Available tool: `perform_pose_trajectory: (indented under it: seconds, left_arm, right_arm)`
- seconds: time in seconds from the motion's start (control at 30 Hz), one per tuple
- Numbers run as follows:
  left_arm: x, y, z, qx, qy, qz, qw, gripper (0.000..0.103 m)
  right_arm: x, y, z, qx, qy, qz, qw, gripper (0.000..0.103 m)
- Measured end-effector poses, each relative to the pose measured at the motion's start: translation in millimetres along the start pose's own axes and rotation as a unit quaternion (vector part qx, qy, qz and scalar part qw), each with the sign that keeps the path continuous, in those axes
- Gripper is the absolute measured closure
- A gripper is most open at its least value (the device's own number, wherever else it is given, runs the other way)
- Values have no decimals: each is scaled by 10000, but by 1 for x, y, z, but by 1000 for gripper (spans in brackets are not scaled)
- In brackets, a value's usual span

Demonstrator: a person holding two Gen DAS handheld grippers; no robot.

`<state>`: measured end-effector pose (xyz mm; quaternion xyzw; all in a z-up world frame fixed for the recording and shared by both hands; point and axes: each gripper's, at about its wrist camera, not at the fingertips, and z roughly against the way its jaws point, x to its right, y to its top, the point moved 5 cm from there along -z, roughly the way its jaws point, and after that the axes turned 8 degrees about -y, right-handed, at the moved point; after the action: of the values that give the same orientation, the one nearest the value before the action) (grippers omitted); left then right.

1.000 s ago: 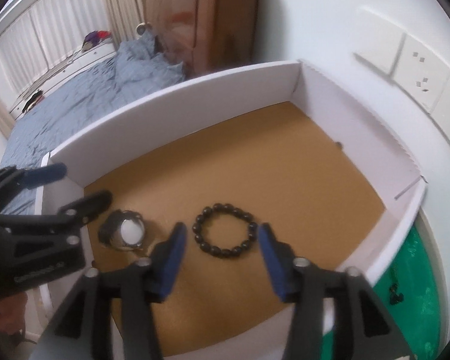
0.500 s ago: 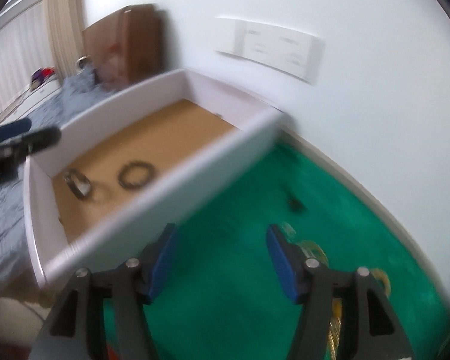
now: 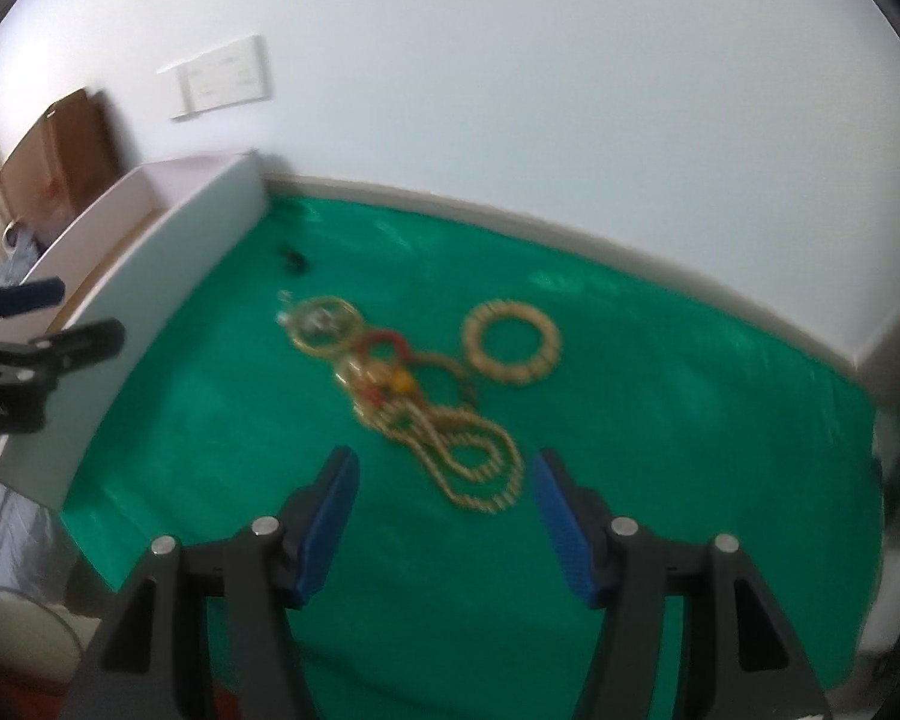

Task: Organize jewelry
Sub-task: 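Move both open tools back over the jewelry on the green cloth, then grasp the gold chain with the right tool and pull it from the pile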

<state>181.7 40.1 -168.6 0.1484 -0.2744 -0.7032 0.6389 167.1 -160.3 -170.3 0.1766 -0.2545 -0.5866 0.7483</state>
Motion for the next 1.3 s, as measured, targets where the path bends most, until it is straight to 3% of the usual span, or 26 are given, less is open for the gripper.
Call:
perform_pose_trajectory:
  seconds: [0.4, 0.67, 0.77, 1.0, 1.03, 1.1, 1.17, 1.23, 1.27, 1.3]
  left_arm:
    - [-20, -6, -33, -405, 36, 500, 9979, 3]
    - [-35, -9, -36, -591, 164, 632, 9961, 3]
    - [-40, -16, -34, -639, 227, 646, 9956, 3]
    - [-53, -30, -38, -841, 292, 891, 9920, 3]
    - [-53, -29, -37, -825, 297, 888, 9922, 3]
    - [-51, -27, -34, -776, 324, 840, 9929, 3]
    - [-51, -26, -32, -735, 357, 785, 9936, 3]
    - [-51, -27, -32, -748, 361, 775, 9935, 3]
    - [-51, -29, -32, -771, 358, 781, 9933, 3]
    - [-51, -30, -33, -795, 356, 790, 9931, 3]
  right_arm:
    - [30, -18, -28, -479, 354, -447, 9972, 41]
    - [10, 0, -87, -826, 793, 293, 9930, 41]
    - [14, 3, -108, -1015, 765, 258, 9916, 41]
    - [-24, 14, -126, -930, 1462, 736, 9821, 42]
    - [-27, 15, -131, -935, 1438, 762, 9822, 43]
    - [-34, 15, -148, -1010, 1245, 797, 9838, 56]
    - [-36, 18, -150, -809, 1098, 869, 9868, 60]
    - [-41, 17, -152, -761, 985, 1055, 9866, 72]
    - [-41, 17, -150, -746, 1039, 1034, 9864, 91]
    - [-41, 16, -149, -774, 999, 1041, 9865, 95]
